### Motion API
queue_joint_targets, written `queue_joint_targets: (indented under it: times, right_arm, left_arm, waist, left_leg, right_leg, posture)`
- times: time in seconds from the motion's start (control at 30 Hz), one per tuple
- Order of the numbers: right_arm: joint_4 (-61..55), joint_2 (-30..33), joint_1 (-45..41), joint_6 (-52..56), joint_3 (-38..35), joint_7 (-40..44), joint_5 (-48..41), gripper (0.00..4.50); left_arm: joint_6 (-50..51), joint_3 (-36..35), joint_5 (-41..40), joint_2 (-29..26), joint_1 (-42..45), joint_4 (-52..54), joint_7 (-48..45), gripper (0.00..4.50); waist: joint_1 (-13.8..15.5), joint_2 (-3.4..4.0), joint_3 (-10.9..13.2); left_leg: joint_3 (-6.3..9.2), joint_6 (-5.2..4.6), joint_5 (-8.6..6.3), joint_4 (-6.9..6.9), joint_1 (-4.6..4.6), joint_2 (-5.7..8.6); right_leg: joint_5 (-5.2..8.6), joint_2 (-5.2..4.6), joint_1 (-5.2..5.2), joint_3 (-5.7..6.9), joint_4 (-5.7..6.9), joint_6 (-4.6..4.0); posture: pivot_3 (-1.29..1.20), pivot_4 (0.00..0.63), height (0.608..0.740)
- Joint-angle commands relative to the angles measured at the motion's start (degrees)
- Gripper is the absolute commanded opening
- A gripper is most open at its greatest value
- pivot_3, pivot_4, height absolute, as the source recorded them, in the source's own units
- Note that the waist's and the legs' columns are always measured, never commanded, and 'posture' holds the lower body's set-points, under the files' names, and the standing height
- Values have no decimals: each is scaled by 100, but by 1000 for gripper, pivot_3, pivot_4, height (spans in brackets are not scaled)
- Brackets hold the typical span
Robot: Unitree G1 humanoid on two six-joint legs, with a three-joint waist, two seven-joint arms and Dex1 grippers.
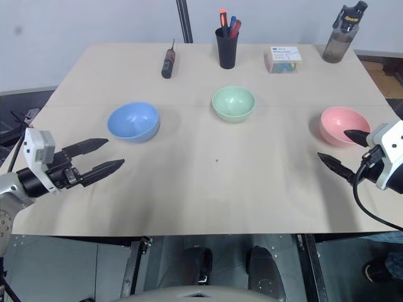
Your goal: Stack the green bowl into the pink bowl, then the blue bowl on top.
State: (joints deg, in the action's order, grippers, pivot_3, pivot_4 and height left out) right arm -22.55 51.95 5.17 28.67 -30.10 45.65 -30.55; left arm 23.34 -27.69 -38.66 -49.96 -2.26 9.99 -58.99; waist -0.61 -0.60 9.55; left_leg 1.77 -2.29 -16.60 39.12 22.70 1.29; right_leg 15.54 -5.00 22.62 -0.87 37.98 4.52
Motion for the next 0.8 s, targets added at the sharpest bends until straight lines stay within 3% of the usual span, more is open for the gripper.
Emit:
queue_joint_targets:
  times: [0.03, 0.3, 0.67, 0.8]
  right_arm:
    - [-161, 38, -171, 139, -49, -223, 42, 4412]
    - [451, -70, -841, 116, 779, -822, 778, 4412]
    - [3161, -544, -2794, -654, 2233, -1189, 2078, 4412]
    - [3639, -567, -3090, -844, 2346, -1072, 2251, 3409]
  left_arm:
    - [15, 35, -188, 36, 271, 272, -17, 4500]
    - [136, 649, -489, 381, 954, 839, 12, 4500]
    - [156, 1631, -611, 875, 1946, 1242, -67, 4500]
    - [196, 1582, -660, 858, 1894, 1354, -17, 4500]
  waist:
    - [1, 0, 0]
    - [-4, 0, -1]
    - [-29, 2, 0]
    - [-27, 2, 1]
  left_leg:
    - [0, 0, 0, 0, 0, 0]
    - [-1, 25, 14, -1, 4, 4]
    - [-8, 25, 15, 3, 8, 7]
    - [-12, 24, 15, 2, 11, 7]
  right_leg:
    - [0, 0, 0, 0, 0, 0]
    - [0, -1, 5, -2, 0, 0]
    - [-1, 7, 10, -4, 1, 0]
    - [-1, 8, 13, -7, -1, 1]
  posture:
    - [0, 150, 740]
    - [0, 150, 740]
    - [0, 150, 740]
    - [0, 150, 740]
